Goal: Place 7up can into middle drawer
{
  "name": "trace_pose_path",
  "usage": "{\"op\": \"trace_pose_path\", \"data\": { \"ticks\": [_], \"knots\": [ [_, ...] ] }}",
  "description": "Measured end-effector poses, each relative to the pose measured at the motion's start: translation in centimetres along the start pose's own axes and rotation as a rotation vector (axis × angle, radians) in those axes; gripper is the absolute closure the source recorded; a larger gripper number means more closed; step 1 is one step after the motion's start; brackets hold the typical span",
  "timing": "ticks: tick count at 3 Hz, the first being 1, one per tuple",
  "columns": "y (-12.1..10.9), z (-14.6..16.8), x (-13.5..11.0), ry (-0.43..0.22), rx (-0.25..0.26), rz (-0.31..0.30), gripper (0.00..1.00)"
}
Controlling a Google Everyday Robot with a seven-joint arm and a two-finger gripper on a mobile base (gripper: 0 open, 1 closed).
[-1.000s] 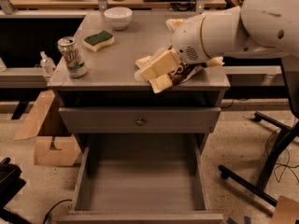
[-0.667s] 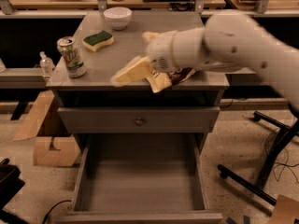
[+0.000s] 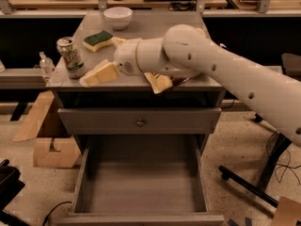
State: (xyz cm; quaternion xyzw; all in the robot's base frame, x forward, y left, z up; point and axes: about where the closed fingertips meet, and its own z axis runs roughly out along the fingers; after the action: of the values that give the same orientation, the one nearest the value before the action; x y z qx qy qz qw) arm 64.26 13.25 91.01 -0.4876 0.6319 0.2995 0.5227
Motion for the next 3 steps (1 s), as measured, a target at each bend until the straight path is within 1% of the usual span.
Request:
{"op": "trace_pose_path", "data": {
  "ticks": [1,2,3],
  "knots": [
    [-1.6,5.2,-1.0,-0.029,0.028,-0.016,0.0],
    [-2.8,8.1,-1.0,-0.049,0.058,-0.009,0.0],
    [-3.7,11.4,-1.4,-0.109,0.063,0.012,0.0]
  ]
}}
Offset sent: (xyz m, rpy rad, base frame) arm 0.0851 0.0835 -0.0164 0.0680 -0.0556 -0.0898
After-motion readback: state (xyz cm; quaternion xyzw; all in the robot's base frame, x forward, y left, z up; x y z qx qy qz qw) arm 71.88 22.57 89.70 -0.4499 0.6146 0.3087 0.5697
